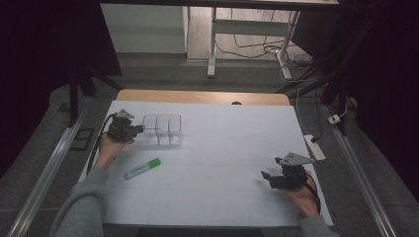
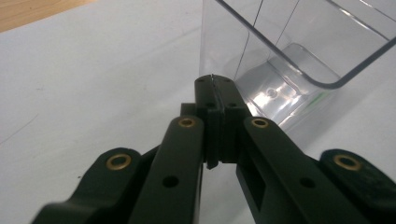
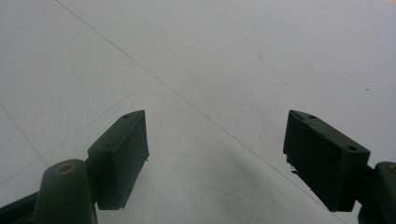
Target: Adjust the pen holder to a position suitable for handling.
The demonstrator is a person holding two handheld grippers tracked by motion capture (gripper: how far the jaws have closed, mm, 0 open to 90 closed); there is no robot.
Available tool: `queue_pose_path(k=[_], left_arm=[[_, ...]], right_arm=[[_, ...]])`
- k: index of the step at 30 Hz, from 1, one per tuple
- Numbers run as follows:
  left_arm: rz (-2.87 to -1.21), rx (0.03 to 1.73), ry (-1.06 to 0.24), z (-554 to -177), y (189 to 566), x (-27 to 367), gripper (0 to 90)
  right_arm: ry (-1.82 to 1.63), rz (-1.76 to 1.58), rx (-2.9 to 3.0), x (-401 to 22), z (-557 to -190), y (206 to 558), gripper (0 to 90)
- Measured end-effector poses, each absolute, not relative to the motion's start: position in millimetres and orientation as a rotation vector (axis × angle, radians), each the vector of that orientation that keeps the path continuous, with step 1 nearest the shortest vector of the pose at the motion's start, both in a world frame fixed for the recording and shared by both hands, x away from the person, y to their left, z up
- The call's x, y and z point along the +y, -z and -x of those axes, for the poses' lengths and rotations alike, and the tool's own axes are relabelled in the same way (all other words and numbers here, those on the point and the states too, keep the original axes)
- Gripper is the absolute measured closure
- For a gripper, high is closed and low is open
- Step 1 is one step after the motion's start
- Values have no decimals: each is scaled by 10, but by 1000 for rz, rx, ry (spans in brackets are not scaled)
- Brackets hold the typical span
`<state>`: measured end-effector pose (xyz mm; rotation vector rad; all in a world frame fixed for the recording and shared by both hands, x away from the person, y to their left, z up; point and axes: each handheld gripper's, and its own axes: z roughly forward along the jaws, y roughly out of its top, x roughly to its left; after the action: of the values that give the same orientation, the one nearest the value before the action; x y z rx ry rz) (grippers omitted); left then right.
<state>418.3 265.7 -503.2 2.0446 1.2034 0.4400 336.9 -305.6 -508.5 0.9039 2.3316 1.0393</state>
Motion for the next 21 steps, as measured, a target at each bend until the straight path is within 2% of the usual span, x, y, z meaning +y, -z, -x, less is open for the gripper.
queue_pose_path(k=[21], left_arm=[[-2102, 1139, -418, -4223, 5014, 2428, 893]], right_arm=[[-1038, -905, 2331, -3054, -3369, 5085, 220]])
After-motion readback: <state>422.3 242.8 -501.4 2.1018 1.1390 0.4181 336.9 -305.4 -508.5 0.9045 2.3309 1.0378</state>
